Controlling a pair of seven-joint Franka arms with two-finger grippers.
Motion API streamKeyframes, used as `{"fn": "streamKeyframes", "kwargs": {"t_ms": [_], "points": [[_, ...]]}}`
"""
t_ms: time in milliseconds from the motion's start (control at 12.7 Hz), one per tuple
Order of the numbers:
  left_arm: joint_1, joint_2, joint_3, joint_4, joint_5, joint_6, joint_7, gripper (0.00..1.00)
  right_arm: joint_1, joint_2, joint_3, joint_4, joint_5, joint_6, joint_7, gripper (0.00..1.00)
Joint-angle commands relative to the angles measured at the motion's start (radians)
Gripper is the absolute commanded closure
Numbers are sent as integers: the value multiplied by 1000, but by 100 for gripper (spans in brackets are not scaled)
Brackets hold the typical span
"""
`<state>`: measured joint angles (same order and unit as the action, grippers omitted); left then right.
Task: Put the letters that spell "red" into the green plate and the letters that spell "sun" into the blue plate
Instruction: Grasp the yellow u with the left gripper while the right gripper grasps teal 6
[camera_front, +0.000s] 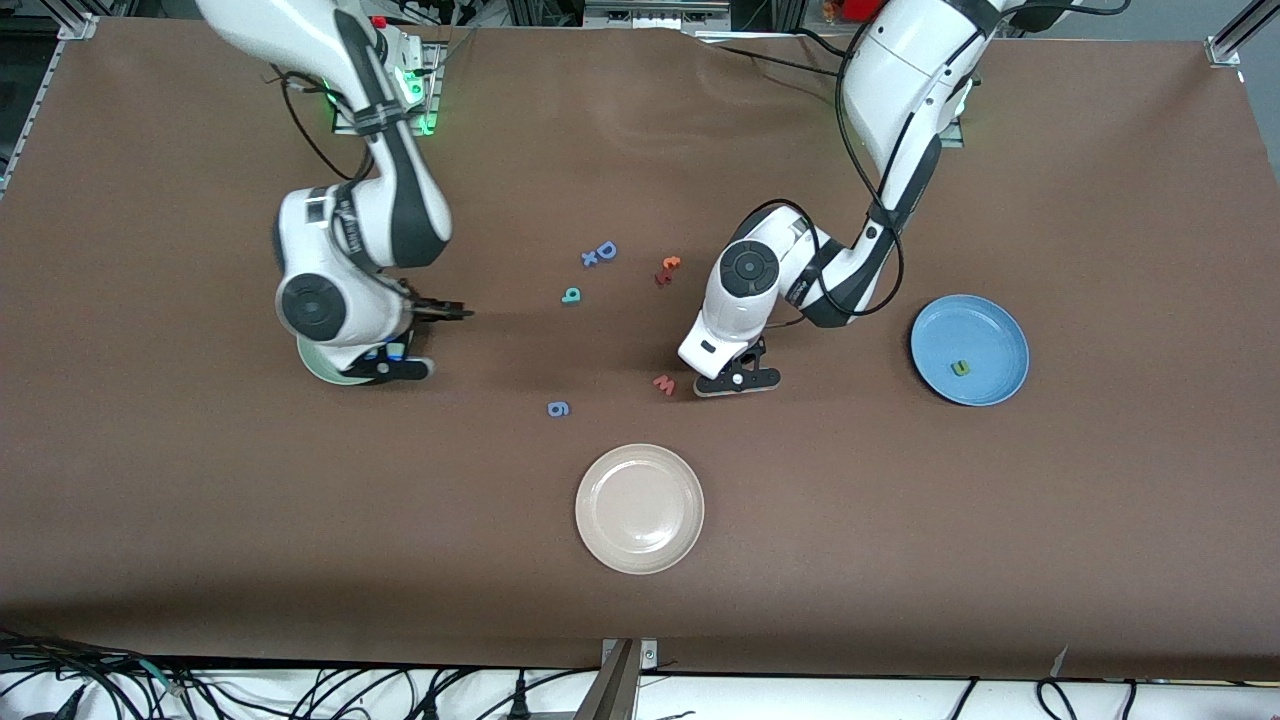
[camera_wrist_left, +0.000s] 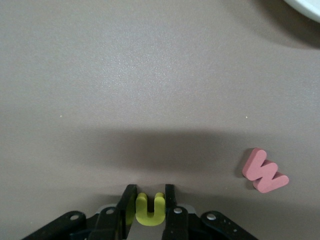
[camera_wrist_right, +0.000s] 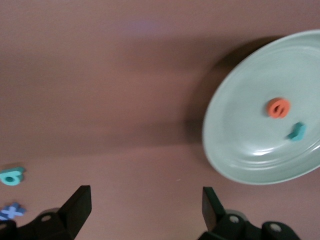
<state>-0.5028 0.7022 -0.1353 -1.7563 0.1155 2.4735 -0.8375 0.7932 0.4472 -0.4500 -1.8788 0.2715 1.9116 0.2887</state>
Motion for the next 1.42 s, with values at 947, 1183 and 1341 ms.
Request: {"fn": "streamKeyframes", "kwargs": {"t_ms": [947,1183,1341], "points": [[269,-202,66,-144,20,-61,775,81,389,106,42,-128,15,546,1134,13],[380,-269,66,-239,18,-59,998,81,393,123,42,-128,17,564,1220,23],[447,-305,66,-279,18,-73,1116,81,393,123,42,-129,17,563,1230,28]]}}
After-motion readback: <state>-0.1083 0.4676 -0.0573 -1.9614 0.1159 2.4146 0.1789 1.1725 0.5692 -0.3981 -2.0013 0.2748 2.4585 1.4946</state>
